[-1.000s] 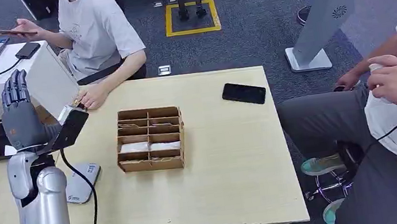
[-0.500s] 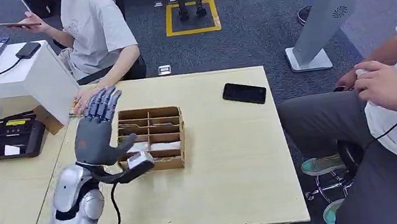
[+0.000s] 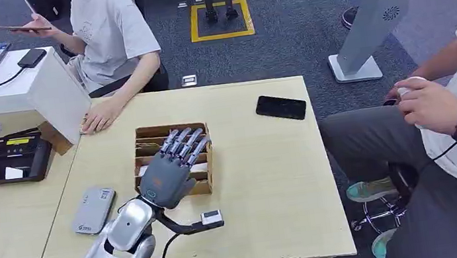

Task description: Pass the card to the sensor for recognition and then transmit it.

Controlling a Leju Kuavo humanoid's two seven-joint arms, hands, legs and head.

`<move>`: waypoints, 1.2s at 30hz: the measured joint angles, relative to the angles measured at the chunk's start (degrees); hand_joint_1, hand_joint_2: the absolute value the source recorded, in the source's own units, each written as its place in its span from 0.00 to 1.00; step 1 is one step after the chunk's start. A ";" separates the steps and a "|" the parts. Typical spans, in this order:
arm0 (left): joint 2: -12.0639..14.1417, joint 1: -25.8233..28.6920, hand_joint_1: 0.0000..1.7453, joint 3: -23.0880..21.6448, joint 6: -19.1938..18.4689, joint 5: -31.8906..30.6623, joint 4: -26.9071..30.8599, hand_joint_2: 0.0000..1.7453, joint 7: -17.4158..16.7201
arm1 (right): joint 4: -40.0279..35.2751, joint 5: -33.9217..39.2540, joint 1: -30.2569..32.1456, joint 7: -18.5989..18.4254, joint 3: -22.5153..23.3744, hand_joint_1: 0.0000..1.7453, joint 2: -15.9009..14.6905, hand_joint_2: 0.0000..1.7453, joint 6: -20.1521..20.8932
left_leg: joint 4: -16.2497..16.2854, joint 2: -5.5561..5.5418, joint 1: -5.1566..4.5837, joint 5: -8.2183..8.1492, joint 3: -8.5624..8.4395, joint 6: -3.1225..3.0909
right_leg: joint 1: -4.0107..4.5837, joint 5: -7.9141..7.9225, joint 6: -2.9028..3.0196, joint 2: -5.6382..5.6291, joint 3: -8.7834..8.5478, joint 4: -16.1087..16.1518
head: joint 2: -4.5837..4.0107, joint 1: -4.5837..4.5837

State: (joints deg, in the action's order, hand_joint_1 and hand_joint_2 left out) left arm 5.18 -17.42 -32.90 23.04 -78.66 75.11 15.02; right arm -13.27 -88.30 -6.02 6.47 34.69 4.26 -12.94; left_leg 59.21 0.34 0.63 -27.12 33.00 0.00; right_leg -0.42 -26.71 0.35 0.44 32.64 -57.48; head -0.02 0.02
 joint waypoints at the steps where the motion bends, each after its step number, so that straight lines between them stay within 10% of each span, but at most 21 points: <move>1: 0.00 -0.11 0.00 -0.09 0.02 0.00 -0.70 1.00 -0.13 | 0.00 0.00 -0.03 0.15 0.00 0.00 0.00 0.00 -0.02 | 0.00 0.01 0.00 0.00 0.00 0.00 | 0.00 0.00 0.00 -0.01 0.00 0.00 | 0.00 0.00; 36: -0.31 -2.03 0.00 0.07 0.92 0.79 -6.85 1.00 -2.95 | 0.00 0.00 -0.12 0.77 0.00 0.00 0.00 0.00 -0.20 | 0.00 0.00 0.00 0.02 0.00 -0.03 | 0.00 0.02 -0.02 0.01 -0.02 0.00 | 0.00 0.00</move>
State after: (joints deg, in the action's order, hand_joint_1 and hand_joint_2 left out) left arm 4.87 -19.45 -32.83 23.96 -77.88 68.26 12.07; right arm -13.27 -88.30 -6.14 7.23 34.69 4.26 -13.14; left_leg 59.21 0.34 0.63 -27.10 33.00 -0.03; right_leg -0.42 -26.69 0.32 0.45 32.63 -57.48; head -0.02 0.02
